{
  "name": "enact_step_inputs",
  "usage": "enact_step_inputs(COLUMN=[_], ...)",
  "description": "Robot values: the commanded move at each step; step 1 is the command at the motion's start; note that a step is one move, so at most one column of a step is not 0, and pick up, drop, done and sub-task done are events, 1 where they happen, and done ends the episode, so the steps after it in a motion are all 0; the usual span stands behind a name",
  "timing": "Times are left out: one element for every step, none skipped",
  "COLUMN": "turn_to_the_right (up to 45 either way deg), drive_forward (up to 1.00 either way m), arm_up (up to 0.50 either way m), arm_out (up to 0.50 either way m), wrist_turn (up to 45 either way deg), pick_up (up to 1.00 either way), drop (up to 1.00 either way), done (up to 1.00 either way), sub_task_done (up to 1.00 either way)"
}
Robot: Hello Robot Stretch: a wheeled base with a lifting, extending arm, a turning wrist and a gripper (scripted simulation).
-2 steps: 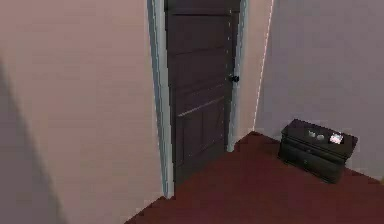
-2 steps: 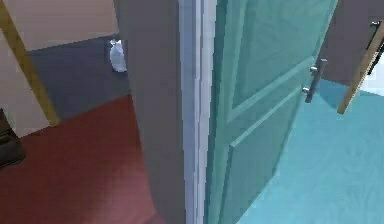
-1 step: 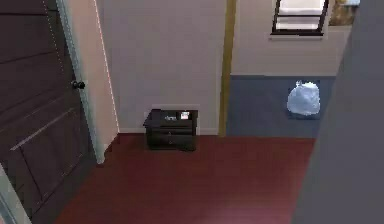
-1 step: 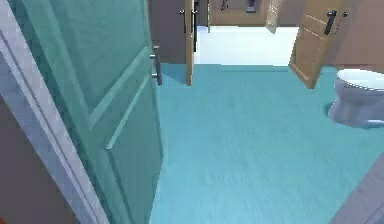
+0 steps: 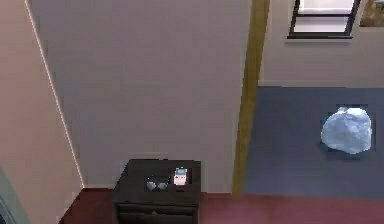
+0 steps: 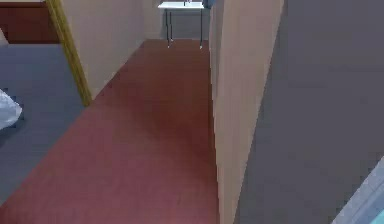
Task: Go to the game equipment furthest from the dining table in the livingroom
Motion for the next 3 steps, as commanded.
enact_step_inputs(turn_to_the_right=[33.0,3.0,0.0], drive_forward=[0.00,0.00,0.55], arm_up=[0.00,0.00,0.00], arm_out=[0.00,0.00,0.00], wrist_turn=[0.0,0.0,0.0], pick_up=[0.00,0.00,0.00], drop=[0.00,0.00,0.00], done=[0.00,0.00,0.00], sub_task_done=[0.00,0.00,0.00])
